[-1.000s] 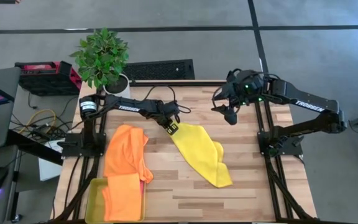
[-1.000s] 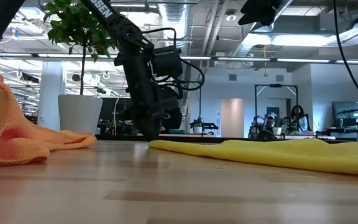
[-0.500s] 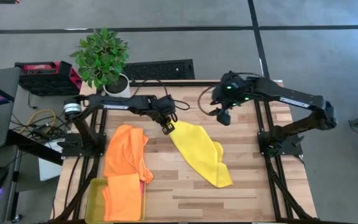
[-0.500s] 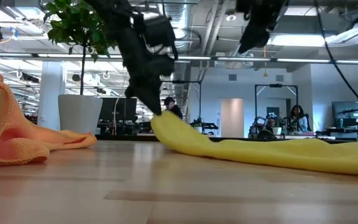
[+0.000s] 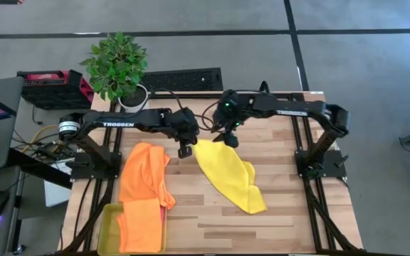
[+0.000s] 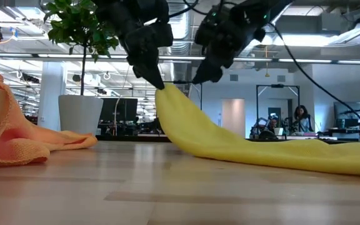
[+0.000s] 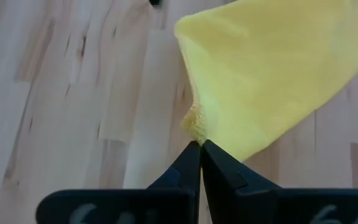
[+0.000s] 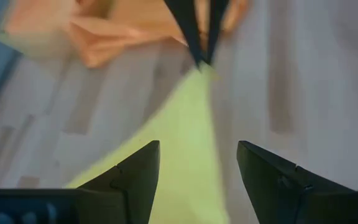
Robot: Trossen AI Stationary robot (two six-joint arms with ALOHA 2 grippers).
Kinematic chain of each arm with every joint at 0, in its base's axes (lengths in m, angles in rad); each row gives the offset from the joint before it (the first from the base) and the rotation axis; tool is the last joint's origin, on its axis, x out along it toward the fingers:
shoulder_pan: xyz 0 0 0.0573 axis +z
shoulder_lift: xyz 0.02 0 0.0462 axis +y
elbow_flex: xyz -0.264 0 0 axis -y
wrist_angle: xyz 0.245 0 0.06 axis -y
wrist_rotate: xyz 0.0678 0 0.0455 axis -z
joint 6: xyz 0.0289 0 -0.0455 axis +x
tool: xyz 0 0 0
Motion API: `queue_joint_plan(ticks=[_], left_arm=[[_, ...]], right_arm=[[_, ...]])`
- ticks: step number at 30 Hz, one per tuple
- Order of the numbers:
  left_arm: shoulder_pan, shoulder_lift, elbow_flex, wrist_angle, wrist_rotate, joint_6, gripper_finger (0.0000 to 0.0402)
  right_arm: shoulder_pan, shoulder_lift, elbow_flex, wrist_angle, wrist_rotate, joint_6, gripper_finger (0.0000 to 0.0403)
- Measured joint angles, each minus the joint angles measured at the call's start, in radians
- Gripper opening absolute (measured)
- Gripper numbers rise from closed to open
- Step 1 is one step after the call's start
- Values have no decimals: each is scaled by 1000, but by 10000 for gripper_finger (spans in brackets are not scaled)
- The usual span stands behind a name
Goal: Fold microfiber towels
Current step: Fold the yellow microfiber towel
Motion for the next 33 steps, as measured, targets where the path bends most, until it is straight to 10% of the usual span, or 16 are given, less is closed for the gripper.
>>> queue_joint_plan(ticks=[10, 33], left_arm=[[-10, -6, 1, 39, -20, 9, 0], [-1, -20, 244, -253, -225, 99, 0]], right_arm=[[8, 158, 3, 145, -48, 1, 240], [61, 147, 0, -185, -175, -90, 240]])
